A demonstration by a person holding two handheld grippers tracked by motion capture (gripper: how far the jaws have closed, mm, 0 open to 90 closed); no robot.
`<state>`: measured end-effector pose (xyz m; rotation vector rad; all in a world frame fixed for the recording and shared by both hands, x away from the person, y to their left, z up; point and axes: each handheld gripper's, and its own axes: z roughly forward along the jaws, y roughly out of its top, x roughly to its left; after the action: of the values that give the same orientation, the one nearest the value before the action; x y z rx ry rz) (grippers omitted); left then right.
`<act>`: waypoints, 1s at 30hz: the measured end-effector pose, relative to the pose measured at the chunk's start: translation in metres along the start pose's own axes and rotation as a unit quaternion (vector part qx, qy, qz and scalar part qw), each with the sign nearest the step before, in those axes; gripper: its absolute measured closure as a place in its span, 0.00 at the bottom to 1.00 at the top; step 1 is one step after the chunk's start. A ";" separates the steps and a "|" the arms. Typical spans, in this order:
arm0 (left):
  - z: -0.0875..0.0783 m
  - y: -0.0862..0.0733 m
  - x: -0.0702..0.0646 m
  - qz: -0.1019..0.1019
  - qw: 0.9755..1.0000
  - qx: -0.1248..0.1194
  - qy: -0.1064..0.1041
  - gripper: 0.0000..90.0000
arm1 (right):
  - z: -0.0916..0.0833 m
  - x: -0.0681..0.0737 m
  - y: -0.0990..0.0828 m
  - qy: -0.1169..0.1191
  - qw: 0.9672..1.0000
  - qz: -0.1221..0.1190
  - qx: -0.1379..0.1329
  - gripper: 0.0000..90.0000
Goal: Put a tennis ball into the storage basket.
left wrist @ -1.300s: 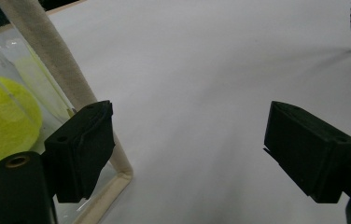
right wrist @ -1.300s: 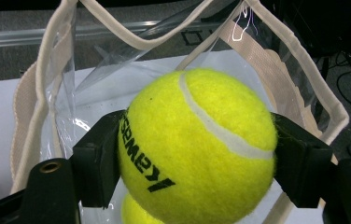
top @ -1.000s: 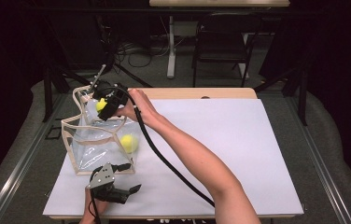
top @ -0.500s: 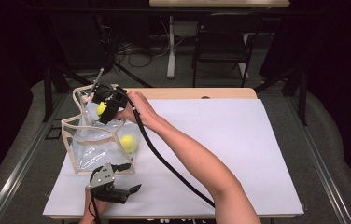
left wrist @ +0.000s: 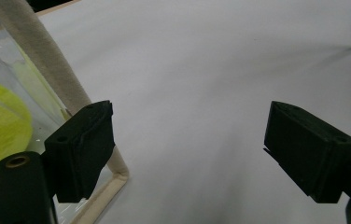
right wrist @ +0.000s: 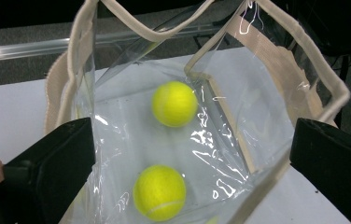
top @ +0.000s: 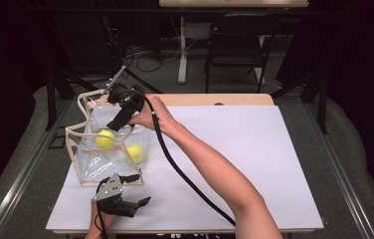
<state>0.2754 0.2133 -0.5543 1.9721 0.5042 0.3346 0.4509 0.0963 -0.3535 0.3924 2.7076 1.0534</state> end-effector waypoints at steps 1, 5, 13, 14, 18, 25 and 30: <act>0.000 0.000 0.000 -0.001 1.000 0.000 0.000 0.18 | -0.002 -0.001 -0.002 0.000 1.000 0.000 -0.004 0.00; 0.000 0.000 0.000 0.000 1.000 0.005 -0.003 0.18 | -0.011 -0.005 -0.008 -0.001 1.000 0.006 -0.010 0.00; 0.000 0.001 0.001 -0.001 1.000 0.005 -0.003 0.18 | -0.022 -0.012 -0.021 -0.005 1.000 0.017 -0.019 0.00; 0.001 0.001 0.001 -0.001 1.000 0.005 -0.002 0.18 | -0.024 -0.014 -0.023 -0.006 1.000 0.019 -0.020 0.00; 0.001 0.001 0.000 -0.003 1.000 0.004 -0.003 0.18 | -0.030 -0.018 -0.029 -0.009 0.999 0.026 -0.027 0.00; 0.002 0.001 0.001 -0.003 1.000 0.005 -0.005 0.18 | -0.043 -0.023 -0.038 -0.018 0.999 0.030 -0.032 0.00; 0.001 0.000 0.001 -0.003 1.000 0.005 -0.004 0.18 | -0.047 -0.027 -0.048 -0.023 0.999 0.034 -0.028 0.00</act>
<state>0.2767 0.2128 -0.5544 1.9801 0.5071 0.3219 0.4551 0.0242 -0.3493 0.4963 2.6360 1.1207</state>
